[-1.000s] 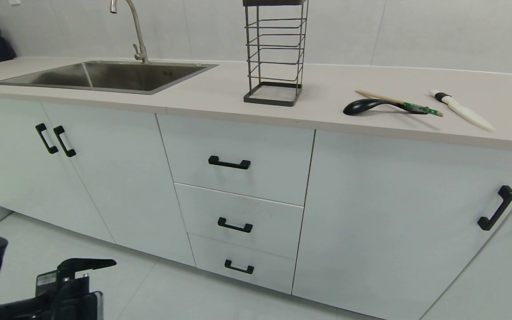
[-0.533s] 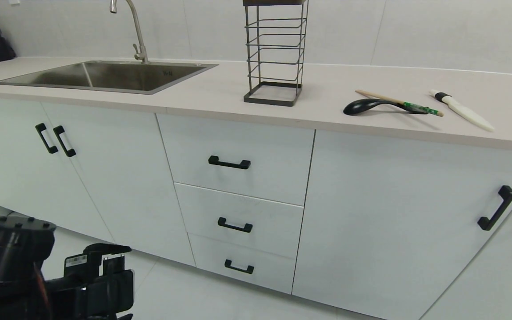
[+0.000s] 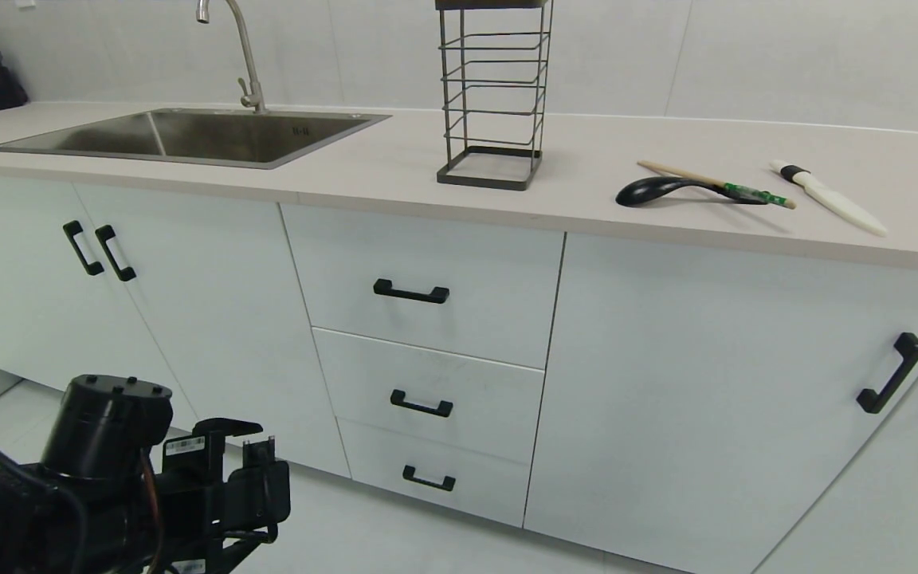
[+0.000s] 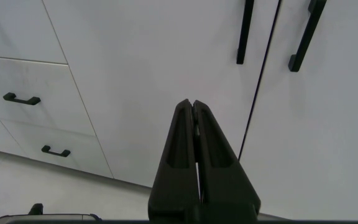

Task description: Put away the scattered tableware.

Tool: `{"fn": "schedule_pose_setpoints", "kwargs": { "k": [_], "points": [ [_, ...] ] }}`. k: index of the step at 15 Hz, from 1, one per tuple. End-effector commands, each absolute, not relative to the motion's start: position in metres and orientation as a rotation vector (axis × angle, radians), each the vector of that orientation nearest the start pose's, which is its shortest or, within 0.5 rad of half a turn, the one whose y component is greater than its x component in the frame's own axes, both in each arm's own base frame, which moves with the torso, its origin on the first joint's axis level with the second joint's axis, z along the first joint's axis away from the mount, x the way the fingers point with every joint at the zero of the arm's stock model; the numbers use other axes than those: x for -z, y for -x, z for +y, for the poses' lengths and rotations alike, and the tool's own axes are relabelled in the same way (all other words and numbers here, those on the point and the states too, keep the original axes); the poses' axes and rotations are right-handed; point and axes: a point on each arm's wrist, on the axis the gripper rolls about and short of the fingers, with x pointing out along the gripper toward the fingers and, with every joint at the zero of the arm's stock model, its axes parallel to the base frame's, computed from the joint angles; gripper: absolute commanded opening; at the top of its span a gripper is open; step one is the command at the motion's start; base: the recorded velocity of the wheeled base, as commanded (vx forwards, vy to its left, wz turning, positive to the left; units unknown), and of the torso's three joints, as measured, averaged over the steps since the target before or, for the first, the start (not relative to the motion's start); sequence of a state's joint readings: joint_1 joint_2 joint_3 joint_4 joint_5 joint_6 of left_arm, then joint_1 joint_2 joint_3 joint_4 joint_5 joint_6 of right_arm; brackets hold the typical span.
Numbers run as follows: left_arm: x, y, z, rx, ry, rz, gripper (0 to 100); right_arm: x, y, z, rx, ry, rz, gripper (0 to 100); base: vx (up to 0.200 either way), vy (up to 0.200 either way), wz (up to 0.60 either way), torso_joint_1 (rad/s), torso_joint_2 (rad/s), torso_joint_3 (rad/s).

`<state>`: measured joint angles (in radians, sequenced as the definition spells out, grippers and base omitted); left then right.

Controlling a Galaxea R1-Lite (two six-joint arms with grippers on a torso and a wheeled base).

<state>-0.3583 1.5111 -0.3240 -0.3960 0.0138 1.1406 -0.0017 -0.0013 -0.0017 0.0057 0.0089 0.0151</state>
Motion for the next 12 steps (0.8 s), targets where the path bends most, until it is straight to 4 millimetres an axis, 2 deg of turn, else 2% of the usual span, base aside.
{"fn": "schedule_pose_setpoints", "kwargs": {
  "k": [1, 6, 9, 12],
  "points": [
    [-0.086, -0.184, -0.073, 0.772, -1.216, 0.524, 100, -0.075, 0.023, 0.0, -0.008, -0.015, 0.005, 0, 0.0, 0.0, 0.0, 0.0, 0.0, 0.0],
    [-0.064, -0.199, -0.088, 0.861, -1.222, 0.587, 100, -0.075, 0.023, 0.0, -0.008, -0.015, 0.005, 0, 0.0, 0.0, 0.0, 0.0, 0.0, 0.0],
    [-0.063, -0.211, -0.092, 0.862, -1.214, 0.576, 100, -0.075, 0.023, 0.0, -0.008, -0.015, 0.005, 0, 0.0, 0.0, 0.0, 0.0, 0.0, 0.0],
    [-0.048, -0.229, -0.096, 0.842, -1.197, 0.534, 100, -0.075, 0.023, 0.0, -0.008, -0.015, 0.005, 0, 0.0, 0.0, 0.0, 0.0, 0.0, 0.0]
  ]
}}
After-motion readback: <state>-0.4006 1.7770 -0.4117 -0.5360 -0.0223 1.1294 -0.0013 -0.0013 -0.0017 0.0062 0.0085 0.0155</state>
